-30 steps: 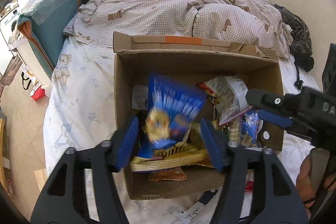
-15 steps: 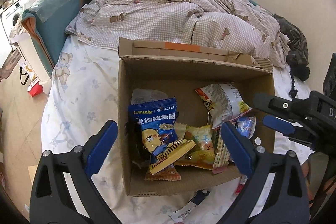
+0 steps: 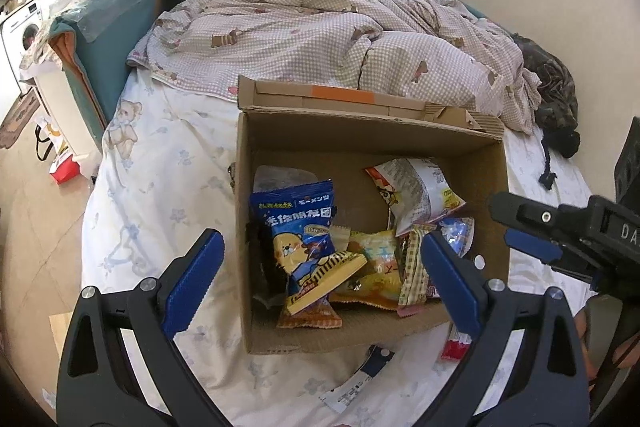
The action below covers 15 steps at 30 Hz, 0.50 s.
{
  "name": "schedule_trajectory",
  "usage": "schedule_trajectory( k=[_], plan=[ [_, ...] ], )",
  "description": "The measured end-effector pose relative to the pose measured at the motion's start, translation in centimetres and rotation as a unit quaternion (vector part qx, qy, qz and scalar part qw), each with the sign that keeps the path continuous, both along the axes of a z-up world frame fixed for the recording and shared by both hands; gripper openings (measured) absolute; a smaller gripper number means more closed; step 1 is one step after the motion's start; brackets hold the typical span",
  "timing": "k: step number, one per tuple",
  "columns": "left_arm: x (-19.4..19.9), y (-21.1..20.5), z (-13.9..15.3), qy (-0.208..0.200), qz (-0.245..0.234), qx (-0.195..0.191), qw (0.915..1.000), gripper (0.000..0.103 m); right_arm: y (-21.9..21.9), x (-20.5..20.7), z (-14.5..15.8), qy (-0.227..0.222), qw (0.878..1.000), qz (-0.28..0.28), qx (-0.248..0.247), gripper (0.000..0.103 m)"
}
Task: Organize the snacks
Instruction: 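Open both grippers to release the bear-print bag and checkered wafer packet, then grasp the blue-white stick packet with the left gripper while the right gripper approaches the white-red bar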
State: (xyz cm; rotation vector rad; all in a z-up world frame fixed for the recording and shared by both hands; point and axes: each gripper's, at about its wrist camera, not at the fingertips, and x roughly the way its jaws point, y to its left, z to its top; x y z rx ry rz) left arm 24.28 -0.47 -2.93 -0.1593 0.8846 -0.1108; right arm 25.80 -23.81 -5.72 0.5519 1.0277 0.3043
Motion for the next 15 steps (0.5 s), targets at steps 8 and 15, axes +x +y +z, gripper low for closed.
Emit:
schedule_trajectory(
  k=[8,15],
  plan=[
    [-1.8,0.4,0.7,-0.002,-0.002,0.004,1.0000,0.097,-0.5,-1.9,0.3,0.004,1.000,-0.004,-0.020,0.084],
    [-3.8,0.6,0.1,0.017,-0.001,-0.005,0.9998,0.097,-1.6,-4.1,-0.1,0.018,1.000,-0.010,-0.022,0.084]
  ],
)
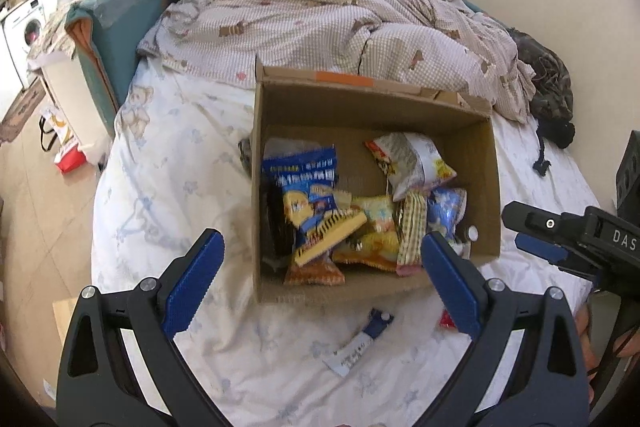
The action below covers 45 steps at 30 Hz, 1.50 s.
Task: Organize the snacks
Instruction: 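Grasp the blue-white stick packet with the left gripper while the right gripper approaches the white-red bar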
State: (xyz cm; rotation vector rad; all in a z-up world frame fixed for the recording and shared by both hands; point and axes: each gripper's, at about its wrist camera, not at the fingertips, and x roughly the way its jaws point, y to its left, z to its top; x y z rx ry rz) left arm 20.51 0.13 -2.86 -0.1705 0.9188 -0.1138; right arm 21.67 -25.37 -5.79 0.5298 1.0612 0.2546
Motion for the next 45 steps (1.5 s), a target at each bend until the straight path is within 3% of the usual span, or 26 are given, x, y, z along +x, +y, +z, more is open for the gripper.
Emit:
schedule_trajectory(
  k=[9,13,16,19,22,25,27,30,33,35,37,41,45],
  plan=[
    [-2.2,-0.5,-2.2,0.036,-0.011,0.016,0.9992,0.097,-2.9,-3.4,-1.6,0.023,0.999,-0.030,0.013,0.084],
    [-2.3,-0.3,-3.5,0.056,-0.013,0.017,0.9982,0.097,-5.9,-4.5,-4.5,0.066,0.992,-0.078,0.079,0.084],
    [-2.0,-0.7,-5.0,0.078,-0.031,0.023,0.9962,0.097,-7.6,-4.7,-6.4,0.093,0.985,-0.109,0.093,0.084],
    [-1.5,-1.9,-7.2,0.114,-0.050,0.026,0.9918,0.097,-8.5,-4.6,-7.3,0.111,0.979,-0.125,0.114,0.084],
    [-1.0,-4.1,-9.9,0.144,-0.078,0.026,0.9862,0.097,-8.6,-4.6,-7.3,0.110,0.981,-0.124,0.098,0.084],
    [-0.7,-6.7,-12.4,0.161,-0.111,0.065,0.9786,0.097,-8.7,-4.6,-7.6,0.115,0.981,-0.124,0.099,0.084],
    [-0.7,-8.0,-14.1,0.167,-0.140,0.086,0.9722,0.091,-9.1,-4.7,-7.8,0.119,0.981,-0.129,0.085,0.084],
    [-0.8,-8.8,-16.1,0.185,-0.155,0.111,0.9641,0.071,-9.5,-4.9,-8.5,0.134,0.980,-0.134,0.065,0.084],
    [-0.9,-9.2,-16.1,0.167,-0.159,0.119,0.9658,0.056,-9.7,-4.7,-9.3,0.147,0.979,-0.136,0.044,0.084],
    [-1.0,-9.8,-15.8,0.162,-0.176,0.137,0.9613,0.026,-9.4,-4.2,-9.9,0.156,0.979,-0.132,0.014,0.084],
    [-1.2,-10.3,-15.6,0.163,-0.186,0.153,0.9567,0.014,-8.6,-3.4,-10.5,0.165,0.979,-0.118,-0.020,0.084],
    [-1.9,-10.4,-14.5,0.162,-0.189,0.151,0.9568,0.014,-6.5,-1.9,-11.9,0.170,0.978,-0.077,-0.095,0.084],
    [-1.8,-9.0,-13.0,0.185,-0.150,0.113,0.9646,0.014,-5.4,-1.0,-13.1,0.179,0.974,-0.069,-0.123,0.084]
  ],
)
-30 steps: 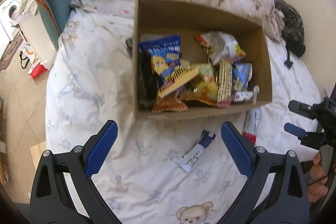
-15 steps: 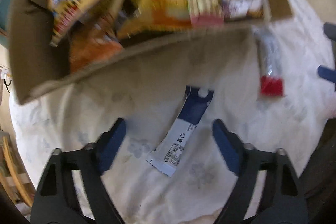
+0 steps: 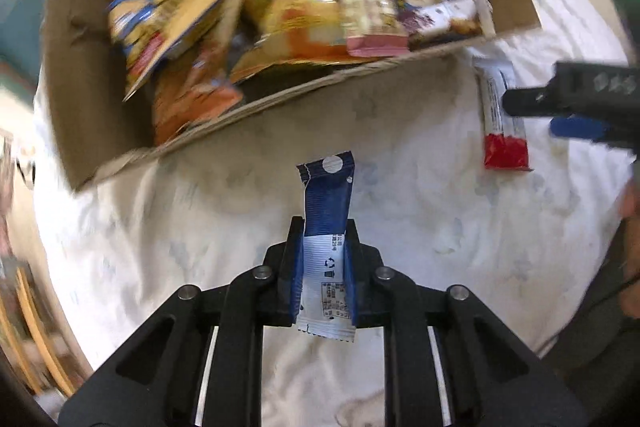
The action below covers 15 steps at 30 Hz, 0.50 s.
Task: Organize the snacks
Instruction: 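Grasp the blue-white stick packet with the left gripper while the right gripper approaches the white-red bar, then grasp the white-red bar with the right gripper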
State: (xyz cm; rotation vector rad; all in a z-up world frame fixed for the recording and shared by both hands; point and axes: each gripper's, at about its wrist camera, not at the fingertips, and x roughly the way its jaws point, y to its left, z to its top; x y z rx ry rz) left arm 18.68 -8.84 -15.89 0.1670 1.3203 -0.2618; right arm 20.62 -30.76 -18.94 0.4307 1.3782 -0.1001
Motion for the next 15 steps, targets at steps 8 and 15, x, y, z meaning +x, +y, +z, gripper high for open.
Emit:
schedule_trajectory(
  k=[8,15],
  plan=[
    [0.3,3.1,1.5,0.007,0.055,-0.027,0.9981,0.014,2.1,1.4,-2.0,0.022,0.996,0.035,-0.080,0.084],
    [0.6,4.4,1.5,0.006,0.061,-0.035,0.9975,0.014,3.2,1.3,-2.9,0.010,0.990,0.058,-0.130,0.090]
  ],
)
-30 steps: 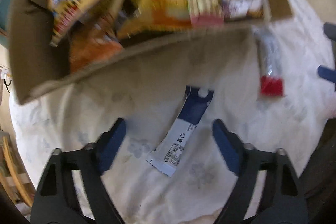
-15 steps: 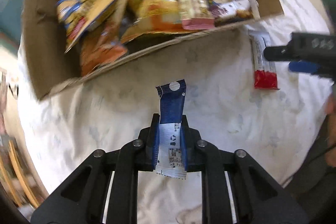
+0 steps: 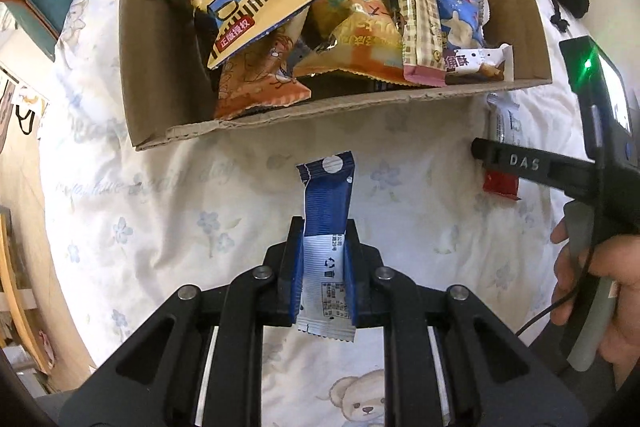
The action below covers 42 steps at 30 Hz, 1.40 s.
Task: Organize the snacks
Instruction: 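Grasp the white-red bar with the right gripper, then carry both packets over the box and lower them inside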
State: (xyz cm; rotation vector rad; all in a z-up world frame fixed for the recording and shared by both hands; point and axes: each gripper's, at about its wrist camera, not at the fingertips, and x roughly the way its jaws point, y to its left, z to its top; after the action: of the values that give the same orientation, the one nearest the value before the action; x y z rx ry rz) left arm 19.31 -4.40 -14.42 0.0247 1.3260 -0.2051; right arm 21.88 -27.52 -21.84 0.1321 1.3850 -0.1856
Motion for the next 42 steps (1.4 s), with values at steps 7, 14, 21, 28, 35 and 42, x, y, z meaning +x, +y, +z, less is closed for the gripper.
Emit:
schedule_trajectory(
  k=[7,14,21,28,35,42],
  plan=[
    [-0.6,-0.7,1.0,-0.009,0.000,0.002,1.0000,0.014,0.7,-0.5,0.3,0.005,1.000,0.024,-0.013,0.064],
    [-1.1,-0.8,2.8,-0.038,0.008,0.008,0.9992,0.014,0.3,-1.7,1.5,-0.004,1.000,0.018,0.001,0.033],
    [-1.4,-0.5,3.7,-0.045,0.010,0.006,0.9989,0.014,-1.9,-2.7,3.4,-0.014,0.999,-0.006,0.047,0.033],
    [-1.7,0.2,4.1,-0.047,0.025,0.001,0.9986,0.014,-3.7,-4.1,6.1,-0.036,0.997,-0.028,0.056,0.033],
    [-2.1,0.8,6.1,-0.077,0.026,-0.012,0.9966,0.014,-5.6,-5.6,9.9,-0.071,0.993,-0.077,0.051,0.033],
    [-2.1,1.7,10.4,-0.155,0.027,-0.043,0.9865,0.014,-6.4,-6.1,13.2,-0.164,0.976,-0.110,0.089,0.033]
  ],
)
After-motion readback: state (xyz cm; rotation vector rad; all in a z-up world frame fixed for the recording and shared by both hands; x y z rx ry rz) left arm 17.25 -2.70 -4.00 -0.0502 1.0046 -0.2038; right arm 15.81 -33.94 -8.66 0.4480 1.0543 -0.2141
